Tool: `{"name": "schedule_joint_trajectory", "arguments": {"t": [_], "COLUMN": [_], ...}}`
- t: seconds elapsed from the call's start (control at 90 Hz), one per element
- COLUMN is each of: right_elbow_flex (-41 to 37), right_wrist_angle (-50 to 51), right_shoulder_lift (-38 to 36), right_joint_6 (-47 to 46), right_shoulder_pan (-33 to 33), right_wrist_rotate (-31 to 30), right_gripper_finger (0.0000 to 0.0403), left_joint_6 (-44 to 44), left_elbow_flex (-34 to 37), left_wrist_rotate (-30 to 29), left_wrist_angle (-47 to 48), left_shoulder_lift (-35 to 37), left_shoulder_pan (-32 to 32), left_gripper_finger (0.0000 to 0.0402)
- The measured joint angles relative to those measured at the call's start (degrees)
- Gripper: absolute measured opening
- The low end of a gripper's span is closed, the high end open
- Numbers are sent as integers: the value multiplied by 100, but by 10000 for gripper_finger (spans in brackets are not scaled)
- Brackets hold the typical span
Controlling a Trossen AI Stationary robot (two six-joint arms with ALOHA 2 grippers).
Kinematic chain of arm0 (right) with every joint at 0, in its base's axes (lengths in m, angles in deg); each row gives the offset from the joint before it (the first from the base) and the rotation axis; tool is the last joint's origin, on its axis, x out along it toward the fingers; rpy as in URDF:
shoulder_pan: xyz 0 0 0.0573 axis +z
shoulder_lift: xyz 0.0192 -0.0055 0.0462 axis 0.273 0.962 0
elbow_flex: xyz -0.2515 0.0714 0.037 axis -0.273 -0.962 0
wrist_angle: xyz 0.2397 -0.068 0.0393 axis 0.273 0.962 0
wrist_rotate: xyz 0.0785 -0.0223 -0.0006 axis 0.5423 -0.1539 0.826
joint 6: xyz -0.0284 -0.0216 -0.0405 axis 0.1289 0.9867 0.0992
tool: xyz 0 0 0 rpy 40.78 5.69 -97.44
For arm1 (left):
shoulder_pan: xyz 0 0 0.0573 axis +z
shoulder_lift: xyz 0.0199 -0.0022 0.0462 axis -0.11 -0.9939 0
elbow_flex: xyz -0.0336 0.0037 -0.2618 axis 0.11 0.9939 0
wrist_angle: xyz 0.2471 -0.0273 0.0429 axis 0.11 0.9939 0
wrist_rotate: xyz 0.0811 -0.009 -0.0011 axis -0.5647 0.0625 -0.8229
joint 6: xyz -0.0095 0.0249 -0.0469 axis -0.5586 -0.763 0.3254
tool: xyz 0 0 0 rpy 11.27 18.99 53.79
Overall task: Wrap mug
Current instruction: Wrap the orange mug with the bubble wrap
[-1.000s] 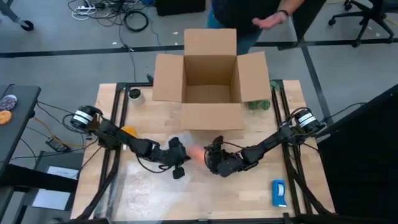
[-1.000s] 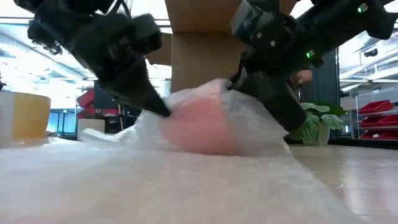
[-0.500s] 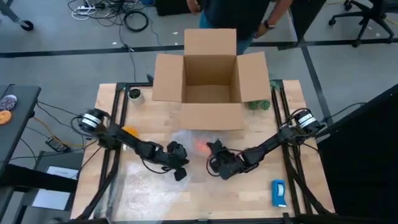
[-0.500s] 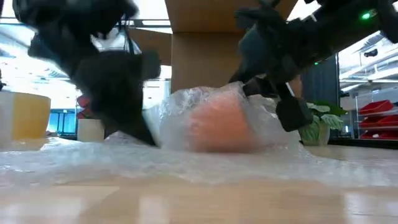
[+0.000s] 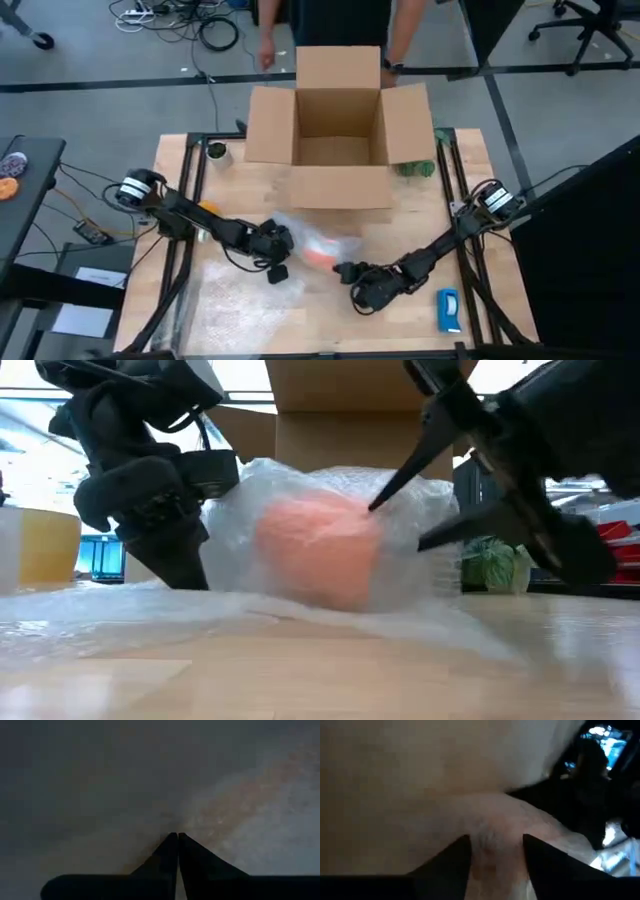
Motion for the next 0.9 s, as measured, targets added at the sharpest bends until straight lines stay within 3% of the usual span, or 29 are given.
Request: {"name": "schedule_joint_trajectory", "arguments": {"t": [0.133, 0.267, 0.444, 0.589, 0.767, 0.9], "right_elbow_flex": [-1, -3, -3, 10, -252, -349], "right_wrist_angle": [-212, -490, -526, 188, 1521, 2131], "right_shoulder_lift": [8, -65, -751, -1493, -1982, -2200], "right_joint_6": [-158, -790, -2405, -4381, -6066, -6432], "right_shoulder_pan": [49, 44, 38, -138, -554, -732], "right_wrist_rotate": [-93, -954, -1320, -491, 807, 826], "right_gripper_finger": [189, 201, 200, 195, 197, 199], "left_joint_6": [32, 130, 165, 158, 156, 174], "left_elbow_flex": [3, 3, 1, -6, -10, 63], "left_wrist_rotate": [-46, -66, -84, -87, -91, -90], "left_wrist_angle": [137, -15, -15, -24, 4, -32], "left_shoulder_lift": [68, 64, 64, 64, 64, 71], "left_shoulder_pan": [92, 56, -7, -21, -21, -21], "left_gripper_finger": [0, 0, 0, 0, 0, 0]}}
